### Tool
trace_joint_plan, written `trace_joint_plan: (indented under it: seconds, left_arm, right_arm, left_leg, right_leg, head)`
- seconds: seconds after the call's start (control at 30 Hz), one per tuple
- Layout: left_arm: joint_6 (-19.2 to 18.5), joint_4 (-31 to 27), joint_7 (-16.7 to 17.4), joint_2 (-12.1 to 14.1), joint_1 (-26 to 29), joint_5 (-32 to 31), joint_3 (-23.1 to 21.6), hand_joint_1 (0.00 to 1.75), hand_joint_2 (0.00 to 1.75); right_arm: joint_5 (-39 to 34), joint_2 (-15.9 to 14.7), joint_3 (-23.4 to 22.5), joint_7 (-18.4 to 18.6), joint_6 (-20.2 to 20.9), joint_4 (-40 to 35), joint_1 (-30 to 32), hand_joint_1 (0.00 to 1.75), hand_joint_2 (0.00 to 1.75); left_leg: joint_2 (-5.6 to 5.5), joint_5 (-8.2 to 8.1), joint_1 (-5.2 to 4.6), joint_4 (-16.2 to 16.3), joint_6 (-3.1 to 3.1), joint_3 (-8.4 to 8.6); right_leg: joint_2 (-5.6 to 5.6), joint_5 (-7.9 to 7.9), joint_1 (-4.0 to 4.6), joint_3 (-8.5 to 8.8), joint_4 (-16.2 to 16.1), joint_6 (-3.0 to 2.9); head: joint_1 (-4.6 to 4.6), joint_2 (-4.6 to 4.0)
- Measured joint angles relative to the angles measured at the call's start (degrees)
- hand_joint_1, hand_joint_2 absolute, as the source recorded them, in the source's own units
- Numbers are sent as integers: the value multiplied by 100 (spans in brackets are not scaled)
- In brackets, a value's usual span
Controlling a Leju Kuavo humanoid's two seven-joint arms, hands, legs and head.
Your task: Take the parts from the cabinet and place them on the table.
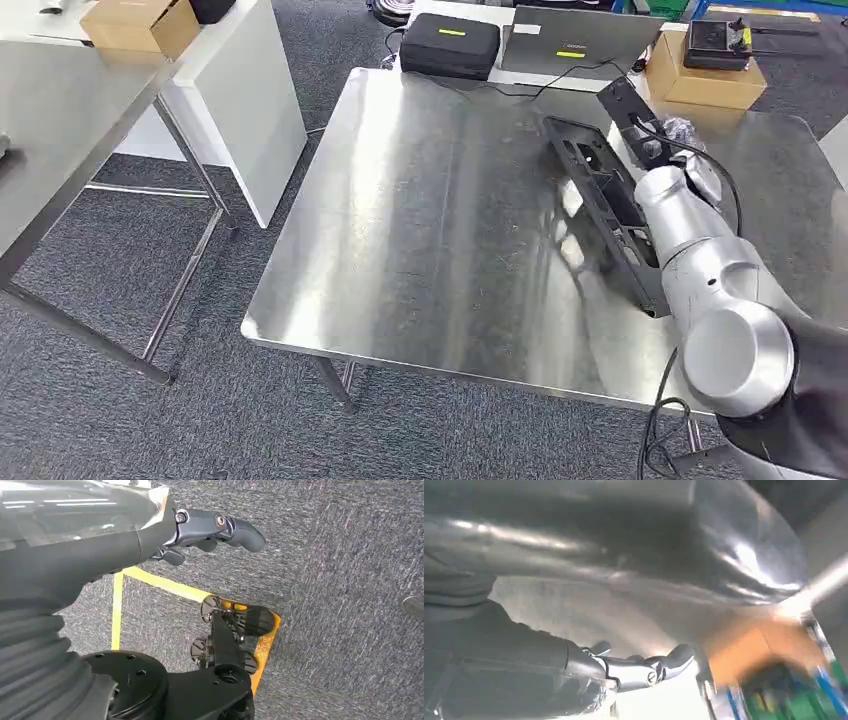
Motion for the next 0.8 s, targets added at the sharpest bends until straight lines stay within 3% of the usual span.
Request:
trace_joint_plan:
  seconds: [0.2,0.33,0.5,0.77,0.8]
  left_arm:
    - [103,0,0,-26,-8,4,0,0,0]
    - [140,0,0,-66,-10,9,0,0,0]
    - [188,0,-20,-98,-16,33,-2,0,0]
    - [179,0,-9,-122,-70,127,-2,0,0]
    - [179,-2,4,-114,-78,151,-2,0,0]
  right_arm:
    - [1369,-48,787,-229,-1910,-149,3,0,0]
    - [1944,-90,1332,-225,-2293,-188,131,0,0]
    - [1912,-101,1665,-408,-2925,-290,410,0,0]
    - [1604,-107,1726,-820,-3026,-437,727,0,0]
    - [1564,-98,1726,-863,-3026,-457,745,0,0]
  left_leg:
    - [3,0,0,0,0,0]
    - [2,-1,2,0,-1,1]
    - [2,0,2,0,-1,1]
    - [2,-2,1,1,0,-1]
    - [0,-37,-35,32,75,-5]
  right_leg:
    - [1,0,0,-3,0,0]
    - [1,0,0,-3,-1,0]
    - [1,0,0,-2,-1,0]
    - [1,0,-1,0,-2,1]
    - [-1,31,-61,5,-46,56]
  head:
    - [2,2]
    - [2,0]
    - [4,0]
    - [0,0]
    - [-7,2]
